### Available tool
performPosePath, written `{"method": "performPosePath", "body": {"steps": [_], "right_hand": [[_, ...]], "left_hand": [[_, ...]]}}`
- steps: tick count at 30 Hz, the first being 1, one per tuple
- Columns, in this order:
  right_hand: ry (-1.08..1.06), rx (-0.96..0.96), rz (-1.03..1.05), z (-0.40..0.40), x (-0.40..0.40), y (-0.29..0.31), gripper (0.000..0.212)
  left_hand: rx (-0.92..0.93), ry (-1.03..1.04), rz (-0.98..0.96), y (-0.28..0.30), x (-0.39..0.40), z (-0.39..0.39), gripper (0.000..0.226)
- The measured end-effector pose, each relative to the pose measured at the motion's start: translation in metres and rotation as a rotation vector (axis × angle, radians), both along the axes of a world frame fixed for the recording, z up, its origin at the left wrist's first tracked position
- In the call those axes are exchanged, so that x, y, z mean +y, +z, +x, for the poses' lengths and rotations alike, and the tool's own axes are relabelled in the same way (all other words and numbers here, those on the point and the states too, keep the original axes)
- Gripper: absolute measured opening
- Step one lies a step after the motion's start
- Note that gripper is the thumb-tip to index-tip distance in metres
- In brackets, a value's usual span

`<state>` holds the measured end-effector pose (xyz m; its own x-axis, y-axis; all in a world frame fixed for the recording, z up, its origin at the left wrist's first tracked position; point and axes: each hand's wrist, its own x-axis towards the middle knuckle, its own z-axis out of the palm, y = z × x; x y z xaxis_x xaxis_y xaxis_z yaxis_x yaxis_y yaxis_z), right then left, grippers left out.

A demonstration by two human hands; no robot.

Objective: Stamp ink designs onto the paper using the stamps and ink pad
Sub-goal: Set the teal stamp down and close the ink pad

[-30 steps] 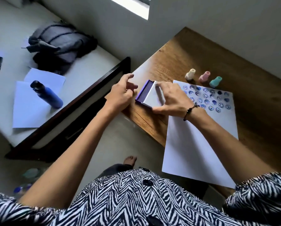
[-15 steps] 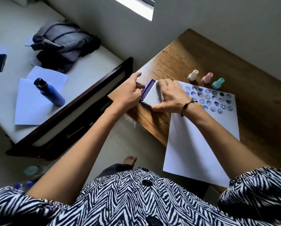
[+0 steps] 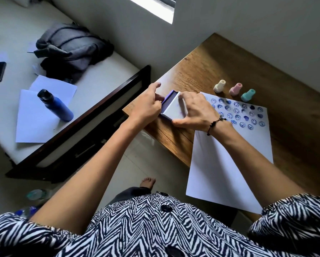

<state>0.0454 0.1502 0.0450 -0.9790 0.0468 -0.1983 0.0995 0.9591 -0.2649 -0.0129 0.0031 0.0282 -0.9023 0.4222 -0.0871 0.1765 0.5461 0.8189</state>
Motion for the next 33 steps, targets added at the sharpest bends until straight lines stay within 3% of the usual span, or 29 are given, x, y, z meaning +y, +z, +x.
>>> {"method": "performPosePath", "body": {"steps": [33], "right_hand": [[-0.042, 0.024, 0.0, -0.007, -0.015, -0.002, 0.07]], "left_hand": [[-0.138, 0.042, 0.083, -0.002, -0.007, -0.004, 0.064]]}}
